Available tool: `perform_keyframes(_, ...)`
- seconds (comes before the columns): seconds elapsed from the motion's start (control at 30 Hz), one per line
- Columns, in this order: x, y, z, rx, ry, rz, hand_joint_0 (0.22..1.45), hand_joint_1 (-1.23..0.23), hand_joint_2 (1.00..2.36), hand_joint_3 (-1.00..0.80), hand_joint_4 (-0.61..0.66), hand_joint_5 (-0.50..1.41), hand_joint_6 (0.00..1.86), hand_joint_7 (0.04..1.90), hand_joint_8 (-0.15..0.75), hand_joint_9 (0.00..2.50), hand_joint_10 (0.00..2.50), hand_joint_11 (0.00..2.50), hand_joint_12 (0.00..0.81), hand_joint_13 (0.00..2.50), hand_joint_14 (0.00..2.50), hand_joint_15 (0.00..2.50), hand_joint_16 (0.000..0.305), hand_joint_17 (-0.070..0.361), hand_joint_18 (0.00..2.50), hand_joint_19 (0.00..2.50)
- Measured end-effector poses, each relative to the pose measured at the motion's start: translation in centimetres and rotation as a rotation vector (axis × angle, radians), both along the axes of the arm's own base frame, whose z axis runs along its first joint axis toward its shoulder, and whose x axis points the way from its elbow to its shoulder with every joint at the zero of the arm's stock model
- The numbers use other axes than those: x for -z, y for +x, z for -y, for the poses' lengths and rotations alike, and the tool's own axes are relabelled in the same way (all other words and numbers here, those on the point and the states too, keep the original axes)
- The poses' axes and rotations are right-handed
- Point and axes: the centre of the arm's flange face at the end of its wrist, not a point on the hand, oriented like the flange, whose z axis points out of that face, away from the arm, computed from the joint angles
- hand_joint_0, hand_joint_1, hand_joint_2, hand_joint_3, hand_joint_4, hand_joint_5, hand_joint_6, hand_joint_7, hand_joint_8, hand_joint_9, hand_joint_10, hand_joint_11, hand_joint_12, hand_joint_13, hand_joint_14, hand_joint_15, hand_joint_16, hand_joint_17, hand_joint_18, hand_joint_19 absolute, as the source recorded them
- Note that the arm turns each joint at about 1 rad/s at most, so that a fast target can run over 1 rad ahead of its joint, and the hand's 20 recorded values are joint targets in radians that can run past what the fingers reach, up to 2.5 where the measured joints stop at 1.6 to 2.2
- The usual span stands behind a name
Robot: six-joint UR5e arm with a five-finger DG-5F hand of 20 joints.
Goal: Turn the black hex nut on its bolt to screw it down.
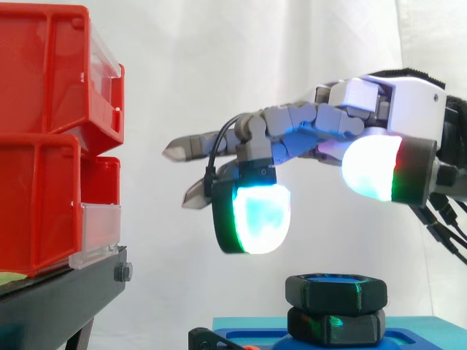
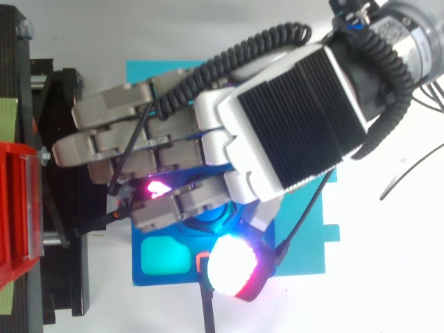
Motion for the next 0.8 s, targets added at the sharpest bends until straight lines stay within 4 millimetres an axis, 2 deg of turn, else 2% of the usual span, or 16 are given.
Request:
perform_keyframes(0.17, 1.3, 0.2, -2.0, 0.007, 0.007, -0.008, 0.52, -0.17, 1.00, -0.50, 0.22, -0.07, 0.50, 1.47, 0.303, 0.62, 0.01, 0.18, 0.341, 0.32, 0.00, 0.03, 0.045, 0.101, 0.13, 0.22)
perform_keyframes(0.47, 1.6, 0.6, -5.2, 0.007, 0.014, -0.017, 0.52, -0.18, 1.00, -0.50, 0.22, -0.07, 0.51, 1.49, 0.304, 0.63, 0.01, 0.19, 0.341, 0.32, 0.00, 0.02, 0.045, 0.101, 0.15, 0.22)
perform_keyframes(0.8, 2.0, 0.5, -6.5, 0.002, 0.014, -0.053, 0.52, -0.18, 1.00, -0.50, 0.23, -0.07, 0.56, 1.43, 0.304, 0.63, 0.01, 0.20, 0.339, 0.32, 0.00, 0.03, 0.044, 0.100, 0.15, 0.22)
